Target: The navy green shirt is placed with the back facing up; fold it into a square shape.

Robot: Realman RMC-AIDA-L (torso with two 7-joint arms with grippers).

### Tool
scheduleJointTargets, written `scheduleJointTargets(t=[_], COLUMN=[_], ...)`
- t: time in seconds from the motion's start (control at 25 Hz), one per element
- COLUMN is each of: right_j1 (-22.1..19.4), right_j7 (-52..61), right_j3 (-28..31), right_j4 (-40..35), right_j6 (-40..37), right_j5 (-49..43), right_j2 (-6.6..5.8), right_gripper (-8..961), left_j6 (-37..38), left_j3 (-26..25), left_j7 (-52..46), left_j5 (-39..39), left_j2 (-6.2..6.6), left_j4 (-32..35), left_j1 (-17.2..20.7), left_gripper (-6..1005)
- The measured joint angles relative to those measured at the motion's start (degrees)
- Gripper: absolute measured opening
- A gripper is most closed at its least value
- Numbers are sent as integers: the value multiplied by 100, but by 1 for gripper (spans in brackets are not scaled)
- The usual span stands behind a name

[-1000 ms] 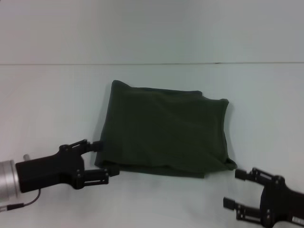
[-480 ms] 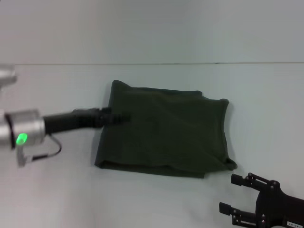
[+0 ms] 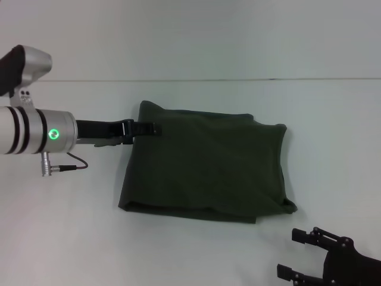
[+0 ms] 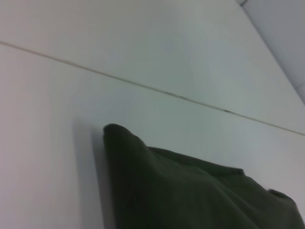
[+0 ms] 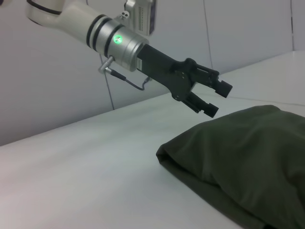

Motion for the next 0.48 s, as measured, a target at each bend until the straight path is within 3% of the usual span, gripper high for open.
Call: scheduleJointTargets(t=[0.48], right_j1=[8], right_j7=[-4], right_j3=[-1], right_j4=[-18], right_j6=[-50], right_j5=[1], right_j2=[1], right_gripper=[856], left_j6=[-722], left_j3=[361], left_j7=[1], left_j5=[28], left_j2=[-31], left_j4=[-294], left_j1=[-43], left_gripper=[912])
